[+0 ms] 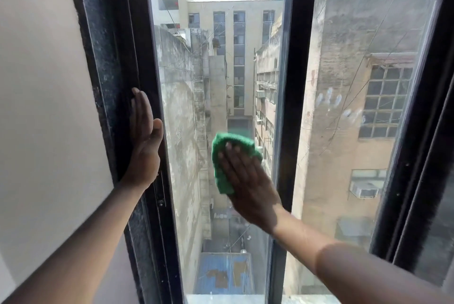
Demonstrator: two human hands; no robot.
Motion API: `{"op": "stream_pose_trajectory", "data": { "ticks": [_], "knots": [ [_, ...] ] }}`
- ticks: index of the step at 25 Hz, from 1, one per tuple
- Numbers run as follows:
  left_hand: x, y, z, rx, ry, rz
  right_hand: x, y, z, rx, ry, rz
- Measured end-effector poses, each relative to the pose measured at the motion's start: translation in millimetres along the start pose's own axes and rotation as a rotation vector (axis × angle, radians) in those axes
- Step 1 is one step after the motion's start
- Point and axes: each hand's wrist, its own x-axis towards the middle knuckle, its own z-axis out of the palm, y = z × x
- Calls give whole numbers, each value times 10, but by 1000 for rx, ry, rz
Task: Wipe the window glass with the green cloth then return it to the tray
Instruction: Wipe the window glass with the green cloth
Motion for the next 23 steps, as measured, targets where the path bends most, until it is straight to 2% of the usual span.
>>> {"op": "stream_pose_trajectory", "data": {
  "ticks": [2,3,4,6,8,10,14,16,17,18,19,20,21,23],
  "knots": [
    [6,-3,10,6,-9,-2,-580,136,-165,-12,-153,-89],
    [3,-3,9,5,-13,-8,-484,324,-146,-22,-148,-74],
    [0,2,-1,9,-22,-11,-154,505,-157,-25,-51,14],
    [18,26,-8,-6,-36,-5,818,865,-298,12,157,309],
    [40,2,-53,-36,-33,-21,1420,908,-373,65,220,397],
    [21,-24,-80,-27,-33,-6,1067,626,-132,80,190,330],
    [7,43,-100,-9,-68,-54,-911,-6,86,60,-142,92],
    [3,135,-127,-20,-69,-79,-1075,233,16,33,-135,-98],
    [2,188,-161,-18,-62,-97,-862,412,-77,-10,-91,-145],
    [5,250,-160,-8,-41,-101,-535,607,-216,8,19,-126],
    [10,335,-130,22,4,-91,-127,843,-352,97,172,-5],
    [36,467,-67,64,54,-71,273,1111,-511,225,294,212],
    [87,635,29,94,85,-42,613,1416,-684,318,349,418],
    [245,1052,336,92,43,36,1022,2069,-972,339,438,773]
  ]
}}
